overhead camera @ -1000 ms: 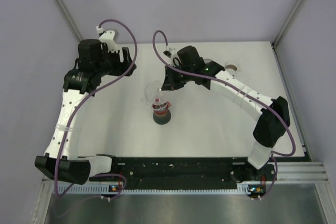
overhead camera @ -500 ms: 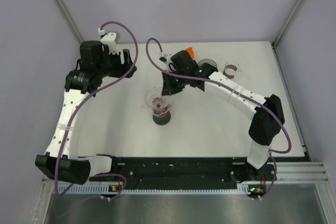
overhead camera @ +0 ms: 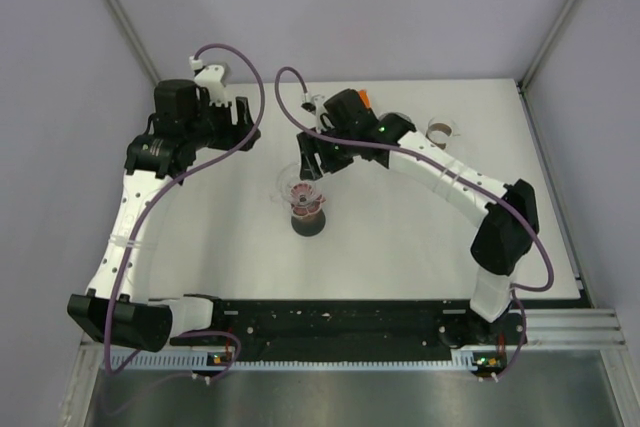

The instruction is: Place the coffee filter in the dripper

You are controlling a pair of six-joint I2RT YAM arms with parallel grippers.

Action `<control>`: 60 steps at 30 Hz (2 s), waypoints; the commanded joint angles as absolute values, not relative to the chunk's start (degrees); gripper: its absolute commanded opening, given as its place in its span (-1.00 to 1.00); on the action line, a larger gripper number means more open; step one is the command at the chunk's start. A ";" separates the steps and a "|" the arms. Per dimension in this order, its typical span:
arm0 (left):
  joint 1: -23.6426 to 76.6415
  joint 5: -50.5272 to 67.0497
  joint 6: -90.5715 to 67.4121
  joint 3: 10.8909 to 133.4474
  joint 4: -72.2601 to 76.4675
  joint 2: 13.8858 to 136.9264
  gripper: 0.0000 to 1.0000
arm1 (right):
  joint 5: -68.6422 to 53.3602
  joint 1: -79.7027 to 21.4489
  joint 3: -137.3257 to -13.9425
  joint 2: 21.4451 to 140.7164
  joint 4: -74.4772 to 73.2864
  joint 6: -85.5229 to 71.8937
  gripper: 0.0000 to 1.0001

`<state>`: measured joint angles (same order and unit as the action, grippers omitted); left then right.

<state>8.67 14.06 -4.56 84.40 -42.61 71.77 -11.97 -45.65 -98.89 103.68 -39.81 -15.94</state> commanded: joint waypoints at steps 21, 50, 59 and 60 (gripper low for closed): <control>8.35 13.36 -1.58 83.94 -42.36 71.63 0.50 | -17.49 -12.66 -130.49 131.90 -25.13 -29.96 -0.05; 8.26 16.79 -2.99 83.06 -42.10 72.25 0.44 | -34.72 -16.61 -128.51 143.45 -12.66 -37.71 -0.39; 8.26 16.88 -2.99 82.71 -41.66 72.42 0.44 | -35.15 -19.86 -119.01 136.85 -8.00 -36.47 -0.98; 8.26 16.88 -2.90 82.53 -41.66 72.25 0.44 | -35.59 -19.86 -118.92 136.58 -7.74 -36.47 -1.00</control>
<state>8.60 15.84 -2.85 83.00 -43.75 73.65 -33.74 -19.11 -119.35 142.76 -12.51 -37.17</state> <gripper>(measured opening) 0.723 0.027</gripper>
